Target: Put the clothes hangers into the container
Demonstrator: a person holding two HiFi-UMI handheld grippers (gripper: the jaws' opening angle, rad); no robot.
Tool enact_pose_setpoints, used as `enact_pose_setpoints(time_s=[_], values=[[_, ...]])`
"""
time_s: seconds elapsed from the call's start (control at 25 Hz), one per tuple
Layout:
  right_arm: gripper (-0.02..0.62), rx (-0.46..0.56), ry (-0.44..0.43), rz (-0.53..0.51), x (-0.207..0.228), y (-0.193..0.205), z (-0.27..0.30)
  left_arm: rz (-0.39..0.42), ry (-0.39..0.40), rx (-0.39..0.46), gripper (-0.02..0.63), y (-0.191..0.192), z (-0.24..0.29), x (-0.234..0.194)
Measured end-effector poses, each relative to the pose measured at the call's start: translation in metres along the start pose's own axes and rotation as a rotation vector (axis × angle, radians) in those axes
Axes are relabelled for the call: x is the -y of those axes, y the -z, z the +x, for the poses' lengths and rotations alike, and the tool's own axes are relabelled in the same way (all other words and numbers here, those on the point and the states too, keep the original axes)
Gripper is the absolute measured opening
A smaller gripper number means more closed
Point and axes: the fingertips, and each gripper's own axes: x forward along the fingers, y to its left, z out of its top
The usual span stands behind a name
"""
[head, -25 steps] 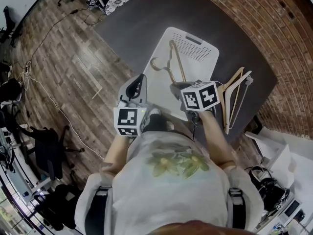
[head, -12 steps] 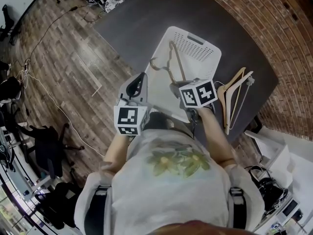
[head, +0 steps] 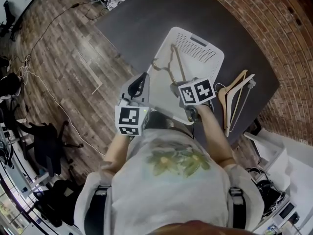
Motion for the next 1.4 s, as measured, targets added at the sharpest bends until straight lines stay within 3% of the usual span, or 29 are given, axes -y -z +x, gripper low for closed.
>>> enact_pose_setpoints(time_s=[0.8, 1.16, 1.4], values=[[0.035, -0.101, 0.104, -0.006, 0.021, 0.006, 0.016, -0.005, 0.007, -0.010, 0.028, 0.001, -0.001, -0.003], [0.035, -0.142, 0.105, -0.059, 0.017, 0.015, 0.030, -0.001, 0.013, -0.013, 0.028, 0.003, -0.001, 0.000], [0.035, -0.144, 0.059, -0.021, 0.015, 0.018, 0.035, -0.003, 0.012, -0.013, 0.028, 0.003, -0.004, 0.002]])
